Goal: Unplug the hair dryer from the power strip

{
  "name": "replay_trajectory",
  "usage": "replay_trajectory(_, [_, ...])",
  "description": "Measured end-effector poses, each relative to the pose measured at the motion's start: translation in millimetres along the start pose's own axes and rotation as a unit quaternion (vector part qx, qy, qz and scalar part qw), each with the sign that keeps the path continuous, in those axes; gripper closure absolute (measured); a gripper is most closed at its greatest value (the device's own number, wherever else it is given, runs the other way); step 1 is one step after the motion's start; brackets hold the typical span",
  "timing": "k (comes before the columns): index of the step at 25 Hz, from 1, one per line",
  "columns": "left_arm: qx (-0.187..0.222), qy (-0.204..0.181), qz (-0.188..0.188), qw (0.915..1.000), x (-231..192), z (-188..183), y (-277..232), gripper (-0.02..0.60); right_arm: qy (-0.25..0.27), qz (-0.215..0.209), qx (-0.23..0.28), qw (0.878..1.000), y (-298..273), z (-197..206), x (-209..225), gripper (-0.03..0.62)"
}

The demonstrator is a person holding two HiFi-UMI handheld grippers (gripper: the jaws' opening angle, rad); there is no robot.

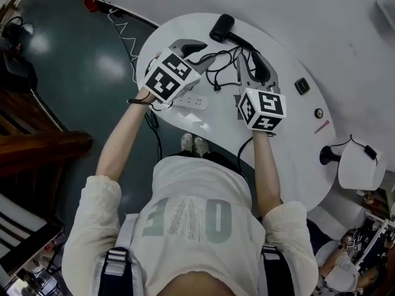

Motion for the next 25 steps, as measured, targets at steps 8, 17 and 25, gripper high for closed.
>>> replay_trajectory(8, [0.134,0.078,-0.231,0.9604,-15.4,-61.9,90.3,0.575,0.025,-0.009,0.148,0.989,35.8,-93.5,-27.3,0.591])
replay_trajectory(17, [0.287,0.116,-0.352,0.8833,10.3,-72.3,174.5,0.575,0.095,-0.059,0.169,0.979,61.7,-116.4,-81.8,0.591])
replay_trajectory(25, [0.287,0.113,-0.37,0.8765,-1.3,-70.5,183.8,0.575,0.118,-0.096,0.142,0.978,52.7,-105.9,-103.2,0.591])
Point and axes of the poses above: the fingertips, and each gripper's own axes: y backward along the fingers, x to its right, z out of its underside, the point moved 3 cm from there along y, backward along the fingers, and after that the axes turned 4 degrees about -z, right-handed, at the moved point
